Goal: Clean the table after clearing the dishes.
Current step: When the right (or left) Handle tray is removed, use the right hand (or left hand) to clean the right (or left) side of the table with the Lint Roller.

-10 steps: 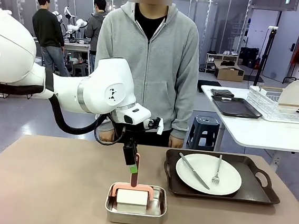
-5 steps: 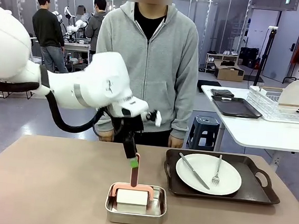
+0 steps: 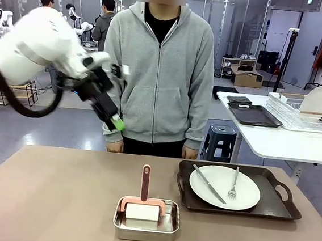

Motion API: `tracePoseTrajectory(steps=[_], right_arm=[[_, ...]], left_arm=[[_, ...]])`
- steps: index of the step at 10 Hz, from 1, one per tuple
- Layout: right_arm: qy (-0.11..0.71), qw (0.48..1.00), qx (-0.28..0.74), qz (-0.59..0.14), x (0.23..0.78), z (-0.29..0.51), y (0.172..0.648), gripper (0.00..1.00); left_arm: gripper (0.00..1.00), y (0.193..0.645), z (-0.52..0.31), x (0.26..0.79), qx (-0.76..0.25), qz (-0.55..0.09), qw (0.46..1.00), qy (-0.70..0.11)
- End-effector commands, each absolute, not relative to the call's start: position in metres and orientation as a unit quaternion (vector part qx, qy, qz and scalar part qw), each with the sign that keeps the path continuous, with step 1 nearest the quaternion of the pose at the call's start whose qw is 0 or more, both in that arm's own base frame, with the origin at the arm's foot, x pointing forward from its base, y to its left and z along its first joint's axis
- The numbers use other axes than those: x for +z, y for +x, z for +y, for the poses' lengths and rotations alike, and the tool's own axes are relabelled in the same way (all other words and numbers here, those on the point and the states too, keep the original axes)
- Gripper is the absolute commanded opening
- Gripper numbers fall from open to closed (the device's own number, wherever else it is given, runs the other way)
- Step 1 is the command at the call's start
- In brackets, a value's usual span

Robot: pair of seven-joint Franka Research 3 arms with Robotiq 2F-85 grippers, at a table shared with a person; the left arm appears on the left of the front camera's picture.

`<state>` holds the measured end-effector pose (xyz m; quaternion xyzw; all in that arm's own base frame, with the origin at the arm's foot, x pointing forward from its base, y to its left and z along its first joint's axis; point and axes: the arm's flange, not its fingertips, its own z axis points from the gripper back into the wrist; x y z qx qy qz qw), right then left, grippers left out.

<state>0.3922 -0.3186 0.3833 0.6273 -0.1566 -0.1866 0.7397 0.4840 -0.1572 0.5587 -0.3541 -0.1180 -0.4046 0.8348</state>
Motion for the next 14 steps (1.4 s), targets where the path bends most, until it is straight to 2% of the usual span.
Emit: tracePoseTrajectory(steps=[1,2,4,5,7,9,12,13,14], right_arm=[[0.629,0.738,-0.188,-0.156,0.387,-0.317,0.391,1.00],[0.629,0.738,-0.188,-0.156,0.387,-0.317,0.391,1.00],[0.629,0.738,-0.188,-0.156,0.387,-0.317,0.391,1.00],[0.629,0.738,-0.188,-0.156,0.387,-0.317,0.391,1.00],[0.629,0.738,-0.188,-0.156,0.387,-0.317,0.391,1.00],[0.629,0.738,-0.188,-0.156,0.387,-0.317,0.391,1.00],[0.629,0.738,-0.188,-0.156,0.387,-0.317,0.391,1.00],[0.629,0.738,-0.188,-0.156,0.387,-0.317,0.391,1.00],[0.629,0.738,-0.188,-0.156,0.387,-0.317,0.391,1.00]], left_arm=[[1.00,0.449,-0.066,0.551,-0.222,-0.198,0.830,-0.473],[1.00,0.423,-0.008,0.550,-0.174,-0.213,0.800,-0.533],[1.00,0.366,0.102,0.541,-0.061,-0.257,0.763,-0.590],[1.00,0.342,0.138,0.533,-0.028,-0.260,0.749,-0.609],[1.00,0.302,0.188,0.511,0.010,-0.308,0.688,-0.657],[1.00,0.276,0.222,0.481,0.110,-0.323,0.685,-0.644],[1.00,0.259,0.247,0.456,0.212,-0.318,0.728,-0.569],[1.00,0.257,0.249,0.461,0.148,-0.331,0.702,-0.613],[1.00,0.257,0.249,0.461,0.148,-0.331,0.702,-0.613]])
